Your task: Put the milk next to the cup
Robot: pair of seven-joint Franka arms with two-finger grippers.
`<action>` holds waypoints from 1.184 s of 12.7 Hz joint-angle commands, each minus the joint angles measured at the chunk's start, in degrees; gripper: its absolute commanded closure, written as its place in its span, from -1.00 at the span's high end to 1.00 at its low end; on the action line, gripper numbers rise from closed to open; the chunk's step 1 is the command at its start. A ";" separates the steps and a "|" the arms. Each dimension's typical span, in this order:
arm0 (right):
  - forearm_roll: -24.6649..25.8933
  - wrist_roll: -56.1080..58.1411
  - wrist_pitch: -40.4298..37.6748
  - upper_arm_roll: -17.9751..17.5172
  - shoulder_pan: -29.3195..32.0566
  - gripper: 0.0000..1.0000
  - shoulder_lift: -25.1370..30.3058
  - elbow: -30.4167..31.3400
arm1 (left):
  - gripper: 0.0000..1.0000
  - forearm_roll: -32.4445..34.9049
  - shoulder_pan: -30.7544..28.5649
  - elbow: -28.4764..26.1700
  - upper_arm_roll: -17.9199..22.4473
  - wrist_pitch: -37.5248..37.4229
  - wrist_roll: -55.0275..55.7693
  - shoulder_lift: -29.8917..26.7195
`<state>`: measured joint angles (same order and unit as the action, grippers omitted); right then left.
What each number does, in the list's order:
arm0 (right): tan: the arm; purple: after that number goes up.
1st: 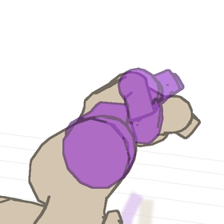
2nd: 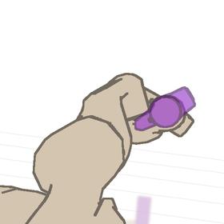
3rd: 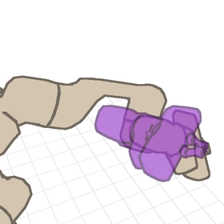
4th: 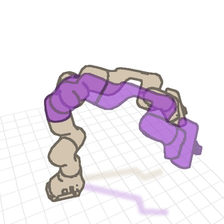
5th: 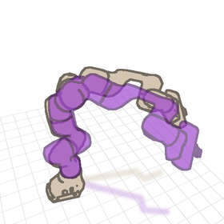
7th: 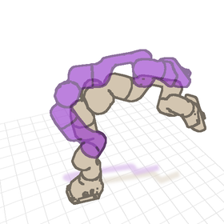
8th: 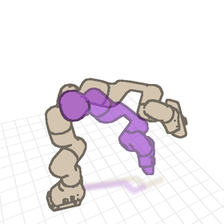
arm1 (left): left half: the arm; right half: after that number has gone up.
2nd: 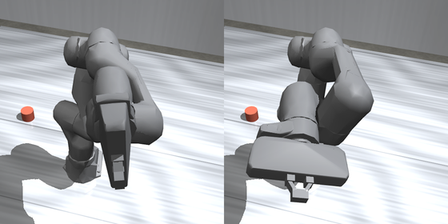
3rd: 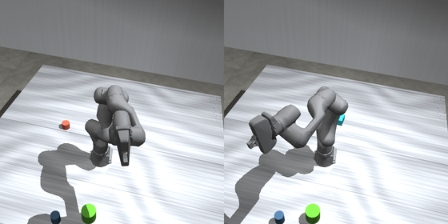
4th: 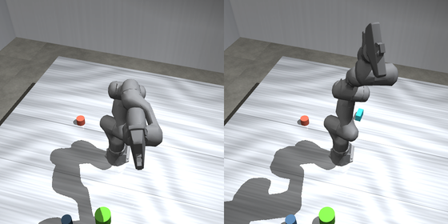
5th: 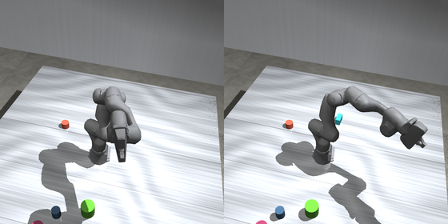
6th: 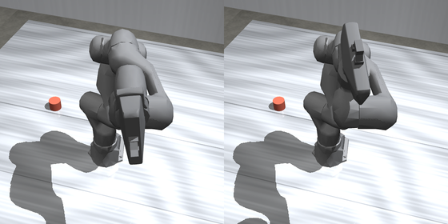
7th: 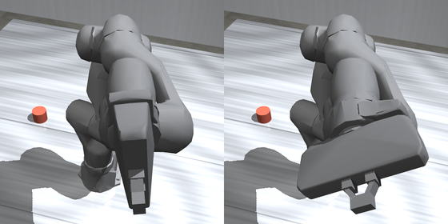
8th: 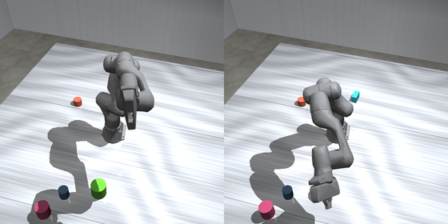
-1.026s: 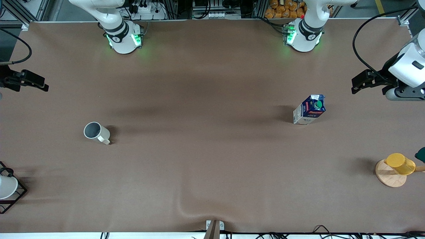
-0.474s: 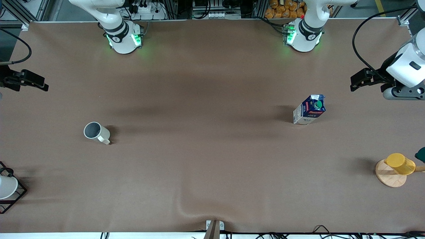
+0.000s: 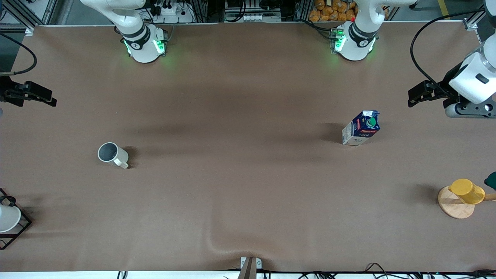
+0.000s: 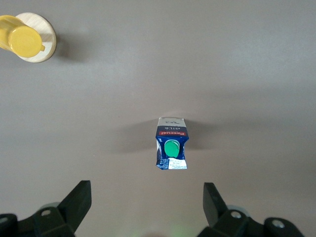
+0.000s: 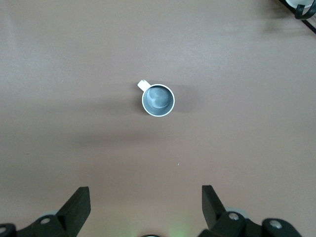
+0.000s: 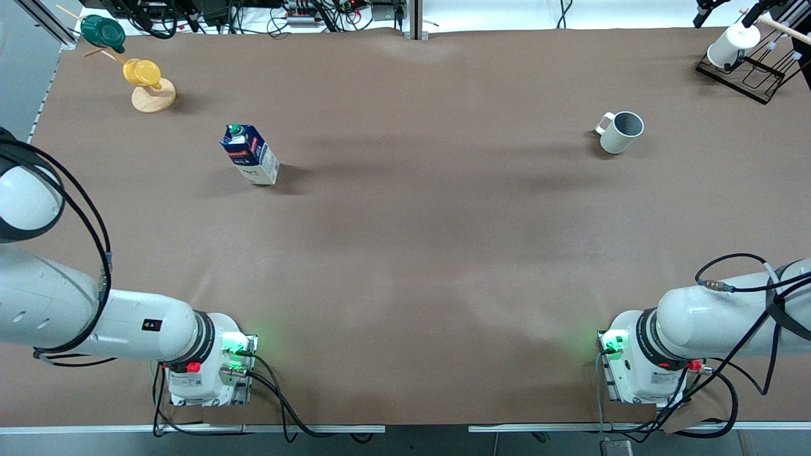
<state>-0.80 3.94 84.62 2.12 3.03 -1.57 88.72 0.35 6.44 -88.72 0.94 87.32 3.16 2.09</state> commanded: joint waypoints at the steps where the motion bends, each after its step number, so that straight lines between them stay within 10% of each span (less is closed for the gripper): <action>1: -0.25 0.28 -0.51 0.26 -0.04 1.00 -0.01 -0.22 | 1.00 -0.97 -0.03 0.13 0.20 -0.75 -0.43 0.02; 8: -0.34 0.46 -0.42 0.43 1.01 1.00 -1.23 -0.22 | 1.00 -1.23 -1.60 -5.14 0.20 3.72 0.18 -0.15; 15: -0.25 0.55 0.90 0.43 5.66 1.00 -11.50 -0.31 | 1.00 -1.32 -2.05 -22.88 0.03 17.96 3.35 -2.79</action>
<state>-0.80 4.02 85.24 3.14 7.41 -9.76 89.41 0.29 4.55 -105.48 1.18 101.58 5.33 2.21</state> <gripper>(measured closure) 0.000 0.000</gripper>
